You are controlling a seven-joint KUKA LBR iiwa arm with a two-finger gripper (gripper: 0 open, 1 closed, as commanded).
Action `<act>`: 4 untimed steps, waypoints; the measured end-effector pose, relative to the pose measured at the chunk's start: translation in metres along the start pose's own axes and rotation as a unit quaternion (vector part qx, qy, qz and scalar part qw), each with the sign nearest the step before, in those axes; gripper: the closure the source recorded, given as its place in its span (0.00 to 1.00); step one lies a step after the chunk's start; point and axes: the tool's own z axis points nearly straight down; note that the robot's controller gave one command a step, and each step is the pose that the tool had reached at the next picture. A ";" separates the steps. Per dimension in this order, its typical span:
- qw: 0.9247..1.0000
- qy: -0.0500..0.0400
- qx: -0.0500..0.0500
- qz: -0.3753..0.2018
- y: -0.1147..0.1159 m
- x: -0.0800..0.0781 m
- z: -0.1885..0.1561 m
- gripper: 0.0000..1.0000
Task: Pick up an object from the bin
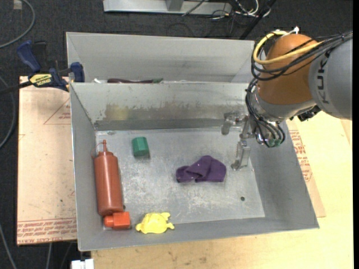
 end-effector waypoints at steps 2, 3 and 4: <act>1.000 -0.006 0.001 -0.024 0.008 -0.007 0.007 0.00; 0.999 -0.005 0.000 -0.052 0.016 -0.011 0.053 0.00; 1.000 -0.005 0.000 0.012 0.045 0.002 0.080 0.00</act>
Offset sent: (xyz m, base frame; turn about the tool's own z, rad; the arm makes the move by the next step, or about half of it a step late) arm 0.0267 0.0660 -0.0951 -0.3197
